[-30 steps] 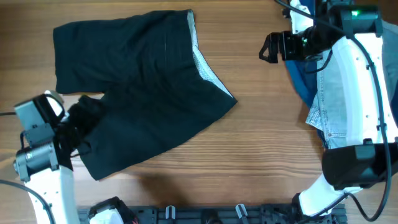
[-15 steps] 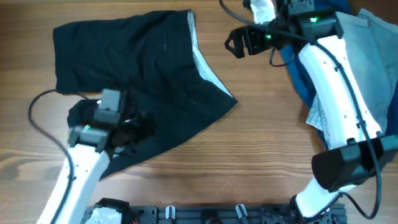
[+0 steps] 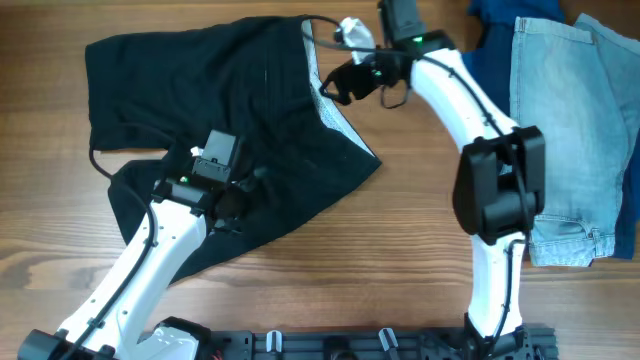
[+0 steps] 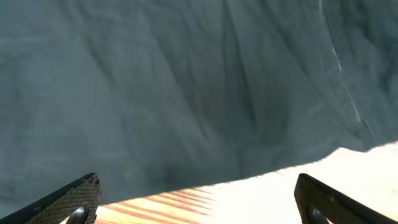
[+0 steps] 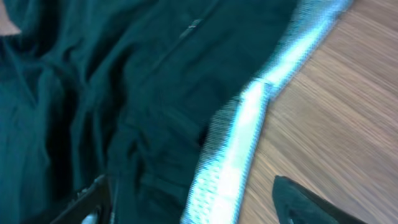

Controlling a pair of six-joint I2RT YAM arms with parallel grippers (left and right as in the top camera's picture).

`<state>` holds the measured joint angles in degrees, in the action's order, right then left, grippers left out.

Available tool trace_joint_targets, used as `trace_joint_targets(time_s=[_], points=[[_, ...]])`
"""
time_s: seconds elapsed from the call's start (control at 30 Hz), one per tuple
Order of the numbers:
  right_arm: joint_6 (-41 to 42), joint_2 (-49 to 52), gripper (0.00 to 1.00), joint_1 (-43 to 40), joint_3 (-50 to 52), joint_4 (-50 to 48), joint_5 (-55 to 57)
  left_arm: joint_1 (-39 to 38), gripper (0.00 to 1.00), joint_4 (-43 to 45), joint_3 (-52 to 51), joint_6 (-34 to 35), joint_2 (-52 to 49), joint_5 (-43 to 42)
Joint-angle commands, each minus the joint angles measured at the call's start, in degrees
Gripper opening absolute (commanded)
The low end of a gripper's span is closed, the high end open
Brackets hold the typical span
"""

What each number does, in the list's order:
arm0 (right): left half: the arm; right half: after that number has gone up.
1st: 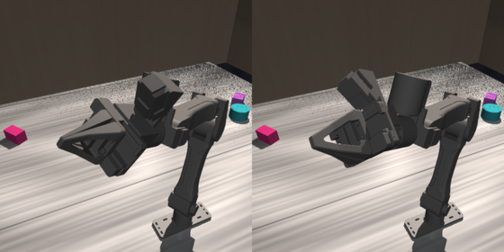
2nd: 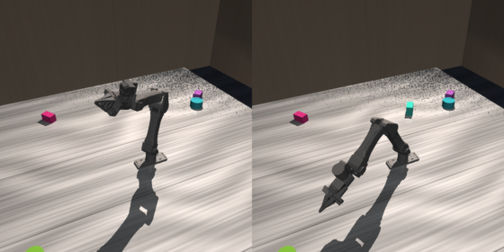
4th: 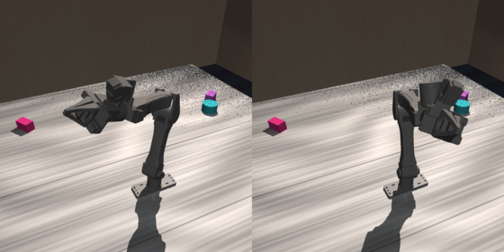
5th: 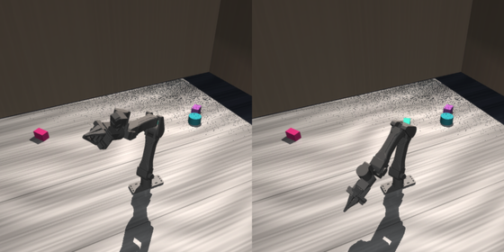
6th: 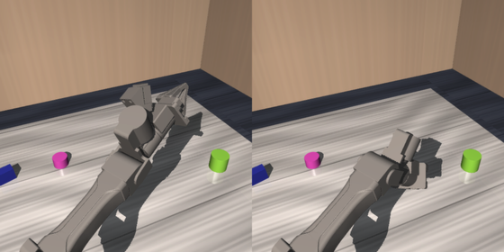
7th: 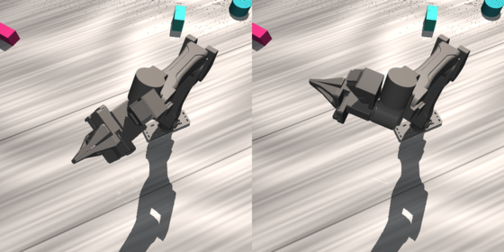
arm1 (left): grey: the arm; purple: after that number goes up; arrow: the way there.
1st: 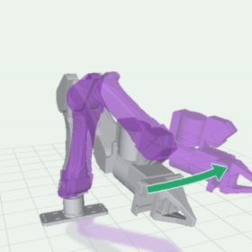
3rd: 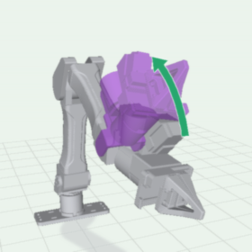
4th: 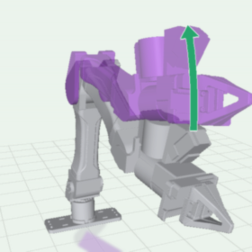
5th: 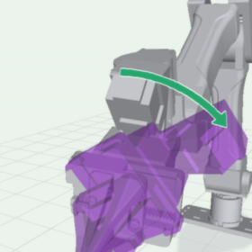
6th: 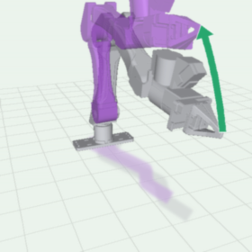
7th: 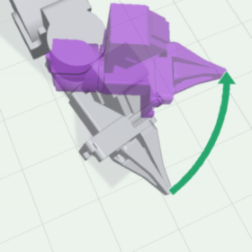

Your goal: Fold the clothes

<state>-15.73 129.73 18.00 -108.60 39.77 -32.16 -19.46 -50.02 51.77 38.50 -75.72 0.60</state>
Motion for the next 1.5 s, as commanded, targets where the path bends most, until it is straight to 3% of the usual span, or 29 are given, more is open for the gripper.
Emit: trace_joint_targets(time_s=[0.0, 0.67, 0.7, 0.77, 0.8, 0.87, 0.9, 1.3, 1.47], points=[[1.4, 3.2, 0.73, 3.1, 0.0, -1.7, -2.0, -0.2, 1.0, 0.2, 0.3, 0.7, -0.1, 5.4], [8.4, 10.7, 0.72, 4.1, 0.0, -13.1, -0.7, -0.1, 1.0, 0.7, 0.3, 0.8, -0.1, 6.6], [8.5, 10.7, 0.7, 4.1, 0.0, -13.2, -0.7, -0.1, 1.0, 0.8, 0.3, 0.8, -0.1, 6.6], [10.6, 10.7, 0.54, 4.1, 0.0, -13.2, -0.8, -0.1, 1.0, 0.8, 0.3, 0.8, -0.1, 7.2], [11.8, 10.7, 0.43, 4.1, 0.0, -13.2, -0.9, -0.1, 1.0, 0.8, 0.3, 0.8, -0.1, 7.2], [12.9, 10.7, 0.08, 4.1, 0.0, -13.4, -0.9, -0.1, 1.0, 0.8, 0.3, 0.8, -0.1, 7.4], [12.9, 10.7, 0.04, 4.1, 0.0, -13.4, -0.9, -0.1, 1.0, 0.8, 0.3, 0.8, -0.1, 7.9], [12.9, 4.6, 0.04, -1.6, -5.1, -10.9, -1.2, -0.1, 1.0, 0.8, 0.3, 0.8, -0.1, 8.3], [12.7, 6.2, 0.04, -1.4, -5.1, -12.5, 12.7, -0.1, 1.0, 0.3, 0.3, 0.8, -0.1, 8.3]])
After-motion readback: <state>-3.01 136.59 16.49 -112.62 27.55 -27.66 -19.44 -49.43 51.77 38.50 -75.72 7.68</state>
